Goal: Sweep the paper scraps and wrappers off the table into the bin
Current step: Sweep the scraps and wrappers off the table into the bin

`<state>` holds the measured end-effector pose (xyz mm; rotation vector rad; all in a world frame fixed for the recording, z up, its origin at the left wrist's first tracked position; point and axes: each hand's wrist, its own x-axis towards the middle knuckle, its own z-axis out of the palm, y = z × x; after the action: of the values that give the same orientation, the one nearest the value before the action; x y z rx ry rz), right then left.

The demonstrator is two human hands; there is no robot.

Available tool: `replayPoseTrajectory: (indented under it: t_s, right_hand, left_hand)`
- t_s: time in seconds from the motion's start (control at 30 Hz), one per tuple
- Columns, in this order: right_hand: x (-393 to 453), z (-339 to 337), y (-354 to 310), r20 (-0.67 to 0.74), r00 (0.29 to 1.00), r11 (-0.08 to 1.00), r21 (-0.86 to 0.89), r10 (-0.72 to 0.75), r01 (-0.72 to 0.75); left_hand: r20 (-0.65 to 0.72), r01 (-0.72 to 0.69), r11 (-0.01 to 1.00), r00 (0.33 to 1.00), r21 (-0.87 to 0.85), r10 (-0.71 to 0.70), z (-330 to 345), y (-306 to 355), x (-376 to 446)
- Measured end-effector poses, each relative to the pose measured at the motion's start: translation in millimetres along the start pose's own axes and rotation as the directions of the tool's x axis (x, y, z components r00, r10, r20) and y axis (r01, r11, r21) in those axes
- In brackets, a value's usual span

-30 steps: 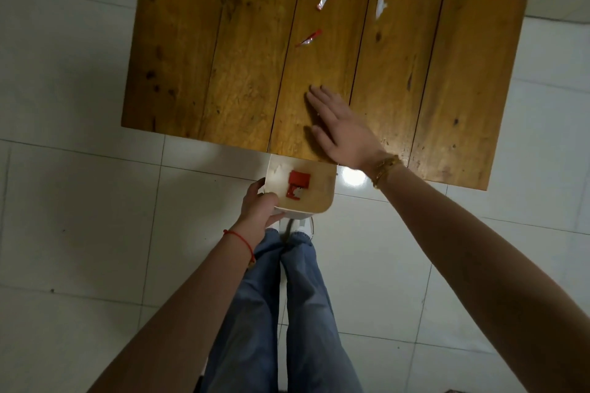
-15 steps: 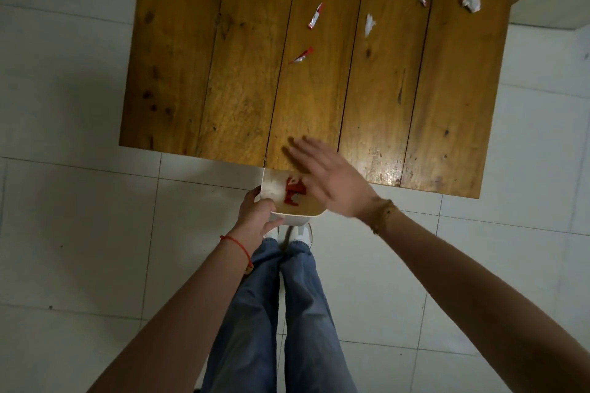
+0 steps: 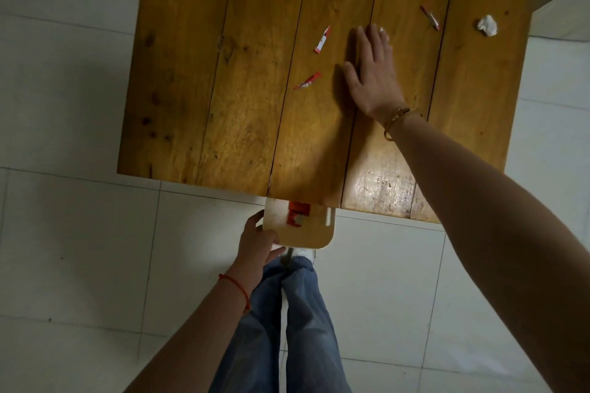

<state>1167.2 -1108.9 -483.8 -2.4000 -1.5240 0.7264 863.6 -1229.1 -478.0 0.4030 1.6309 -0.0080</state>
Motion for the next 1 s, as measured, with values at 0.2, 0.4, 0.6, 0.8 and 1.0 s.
replayPoseTrajectory:
  t_s: [0.2,0.4,0.6,0.8,1.0]
  right_hand:
    - [8,9,-26,0.114,0.976,0.978,-0.077,-0.185,0.195]
    - [-22,27,-36,0.198,0.923,0.930,-0.102,-0.329,0.353]
    - [-86,48,-36,0.300,0.862,0.883,-0.107,-0.409,0.457]
    - [-169,71,-36,0.378,0.792,0.844,-0.051,-0.479,0.534]
    - [-232,84,-34,0.405,0.759,0.835,0.023,-0.510,0.549]
  left_hand:
    - [0.014,0.010,1.000,1.000,0.013,-0.010,-2,2,1]
    - [0.024,0.009,1.000,1.000,0.005,-0.009,-3,4,-4]
    - [0.033,0.016,0.999,0.999,-0.037,-0.015,-3,6,-12]
    - [0.014,-0.016,0.999,1.000,-0.032,0.016,-3,5,-18]
    - [0.027,-0.045,0.999,0.999,0.026,0.044,-4,3,-22]
